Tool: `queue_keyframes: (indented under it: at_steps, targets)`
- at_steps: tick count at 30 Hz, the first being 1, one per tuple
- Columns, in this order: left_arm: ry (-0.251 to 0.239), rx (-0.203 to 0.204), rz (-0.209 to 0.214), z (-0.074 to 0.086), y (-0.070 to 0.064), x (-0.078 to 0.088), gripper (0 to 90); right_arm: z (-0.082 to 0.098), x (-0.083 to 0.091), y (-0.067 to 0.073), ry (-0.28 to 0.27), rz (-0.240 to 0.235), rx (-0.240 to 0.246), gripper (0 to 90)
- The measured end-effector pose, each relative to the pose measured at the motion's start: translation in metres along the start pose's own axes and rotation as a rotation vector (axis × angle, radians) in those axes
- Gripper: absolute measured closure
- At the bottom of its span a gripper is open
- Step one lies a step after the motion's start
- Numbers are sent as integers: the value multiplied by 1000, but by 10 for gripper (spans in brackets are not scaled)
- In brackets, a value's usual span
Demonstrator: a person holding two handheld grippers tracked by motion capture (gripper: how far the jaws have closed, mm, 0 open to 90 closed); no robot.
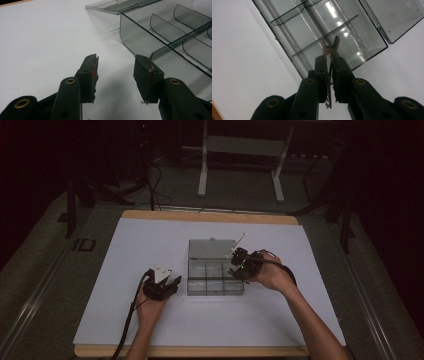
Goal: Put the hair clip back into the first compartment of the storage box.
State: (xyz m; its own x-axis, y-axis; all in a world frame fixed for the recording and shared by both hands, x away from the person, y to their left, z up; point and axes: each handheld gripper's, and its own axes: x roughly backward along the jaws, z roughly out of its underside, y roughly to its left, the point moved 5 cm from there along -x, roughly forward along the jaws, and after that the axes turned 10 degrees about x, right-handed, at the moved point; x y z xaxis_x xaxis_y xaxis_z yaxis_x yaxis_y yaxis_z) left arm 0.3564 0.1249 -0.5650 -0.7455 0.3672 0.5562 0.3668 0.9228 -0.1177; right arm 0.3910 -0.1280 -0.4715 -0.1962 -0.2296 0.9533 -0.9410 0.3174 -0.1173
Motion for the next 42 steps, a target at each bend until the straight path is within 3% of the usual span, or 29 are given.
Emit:
queue_keyframes:
  at_steps: [42]
  targets:
    - [0,0,0,0,0,0,543,-43,-1,16,-18,1,61,829]
